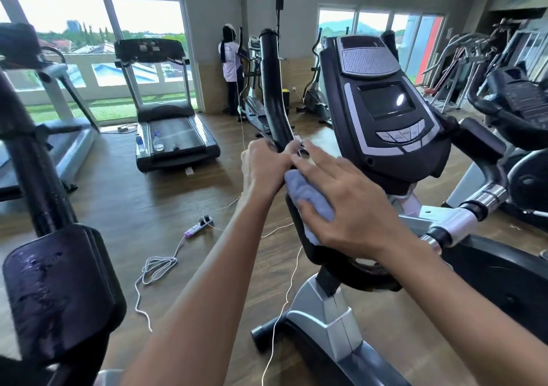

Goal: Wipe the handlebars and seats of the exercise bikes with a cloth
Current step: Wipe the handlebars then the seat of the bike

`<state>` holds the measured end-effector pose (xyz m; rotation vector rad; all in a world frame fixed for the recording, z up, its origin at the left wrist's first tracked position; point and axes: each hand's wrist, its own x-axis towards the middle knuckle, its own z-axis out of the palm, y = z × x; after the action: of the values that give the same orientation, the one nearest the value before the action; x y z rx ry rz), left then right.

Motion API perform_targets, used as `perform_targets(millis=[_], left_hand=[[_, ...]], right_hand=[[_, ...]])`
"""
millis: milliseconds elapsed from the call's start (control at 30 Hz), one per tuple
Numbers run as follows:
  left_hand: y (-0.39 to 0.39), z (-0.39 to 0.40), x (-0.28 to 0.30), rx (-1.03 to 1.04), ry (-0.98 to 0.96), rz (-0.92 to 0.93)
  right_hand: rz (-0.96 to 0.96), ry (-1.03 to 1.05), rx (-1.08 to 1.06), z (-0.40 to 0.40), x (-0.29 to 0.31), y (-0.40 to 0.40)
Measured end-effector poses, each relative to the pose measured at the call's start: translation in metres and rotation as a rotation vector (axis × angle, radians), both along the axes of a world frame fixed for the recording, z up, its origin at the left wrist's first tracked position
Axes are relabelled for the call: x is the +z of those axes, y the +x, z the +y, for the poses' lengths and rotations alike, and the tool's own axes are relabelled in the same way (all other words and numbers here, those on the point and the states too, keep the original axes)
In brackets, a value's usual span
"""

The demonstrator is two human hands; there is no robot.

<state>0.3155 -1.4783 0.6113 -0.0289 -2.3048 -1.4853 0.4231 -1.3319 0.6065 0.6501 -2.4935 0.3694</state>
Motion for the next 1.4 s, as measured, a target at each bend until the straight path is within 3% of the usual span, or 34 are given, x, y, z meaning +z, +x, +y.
perform_targets(millis=[100, 167, 233, 500, 700, 967, 1200, 1333, 1400], left_hand=[[0.003, -0.013, -0.004, -0.191, -0.178, 0.221], [0.005, -0.019, -0.015, -0.321, -0.350, 0.246], [0.009, -0.020, -0.028, -0.376, -0.388, 0.280], [0.003, -0.038, -0.038, -0.303, -0.608, 0.473], [0.006, -0.029, -0.044, -0.276, -0.562, 0.482], [0.006, -0.025, -0.046, -0.269, -0.541, 0.442], [0.000, -0.021, -0.052, -0.294, -0.426, 0.457], [-0.006, -0.030, -0.044, -0.370, -0.389, 0.384], [-0.005, -0.032, -0.040, -0.352, -0.399, 0.382]], right_hand=[[0.028, -0.034, -0.026, -0.008, -0.004, -0.006], [0.036, -0.089, -0.054, -0.009, -0.016, 0.008], [0.032, -0.124, -0.077, -0.006, -0.028, 0.026], [-0.052, -0.139, -0.184, -0.022, 0.002, -0.008], [0.008, -0.100, -0.074, -0.003, -0.037, 0.040], [0.000, -0.060, -0.157, -0.025, -0.005, 0.007], [0.094, -0.013, 0.077, -0.001, -0.042, 0.048], [-0.090, -0.112, -0.042, -0.015, -0.003, 0.007], [-0.077, -0.108, -0.175, -0.029, 0.004, -0.005]])
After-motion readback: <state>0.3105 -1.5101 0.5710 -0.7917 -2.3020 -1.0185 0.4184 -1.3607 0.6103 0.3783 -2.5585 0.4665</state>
